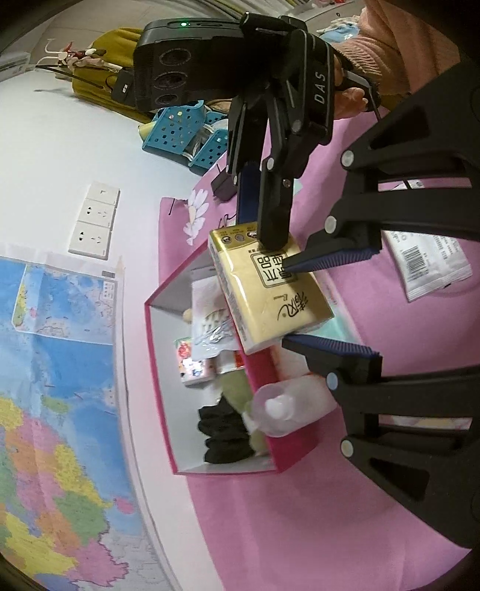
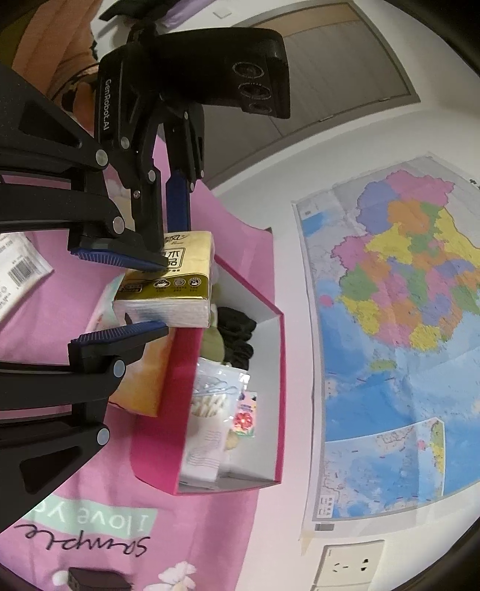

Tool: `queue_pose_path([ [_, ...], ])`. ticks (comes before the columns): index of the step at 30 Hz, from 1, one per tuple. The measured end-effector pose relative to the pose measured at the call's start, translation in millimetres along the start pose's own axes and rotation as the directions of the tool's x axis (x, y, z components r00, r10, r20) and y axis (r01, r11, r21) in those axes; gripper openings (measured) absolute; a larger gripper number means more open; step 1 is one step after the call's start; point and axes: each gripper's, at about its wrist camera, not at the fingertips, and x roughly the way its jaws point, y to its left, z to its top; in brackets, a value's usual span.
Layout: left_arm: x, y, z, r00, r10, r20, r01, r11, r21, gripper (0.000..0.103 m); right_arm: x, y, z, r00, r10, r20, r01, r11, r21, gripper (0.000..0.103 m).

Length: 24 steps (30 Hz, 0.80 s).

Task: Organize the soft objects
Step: 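Carry the gold tissue pack into the pink box and release it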

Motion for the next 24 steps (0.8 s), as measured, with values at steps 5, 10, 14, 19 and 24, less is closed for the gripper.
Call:
queue_pose_path([
  [5, 5, 5, 12, 1.000, 0.007, 0.005, -0.007, 1.000, 0.002, 0.037, 7, -7, 10, 1.000, -0.004, 0.004, 0.004, 1.000, 0.002, 0.029],
  [10, 11, 11, 23, 1.000, 0.020, 0.015, -0.020, 1.000, 0.005, 0.037, 17, -14, 19, 1.000, -0.007, 0.004, 0.007, 1.000, 0.006, 0.029],
  [14, 15, 16, 30, 1.000, 0.025, 0.017, -0.025, 1.000, 0.000, 0.037, 23, -19, 25, 1.000, -0.007, 0.005, 0.007, 1.000, 0.008, 0.029],
  [19, 21, 23, 39, 0.999, 0.030, 0.024, -0.030, 1.000, -0.008, 0.037, 29, -23, 33, 1.000, -0.011, 0.007, 0.011, 1.000, 0.009, 0.029],
  [24, 26, 27, 46, 0.999, 0.041, 0.023, -0.041, 0.999, -0.011, 0.037, 37, -29, 44, 1.000, -0.010, 0.011, 0.010, 1.000, 0.020, 0.029],
])
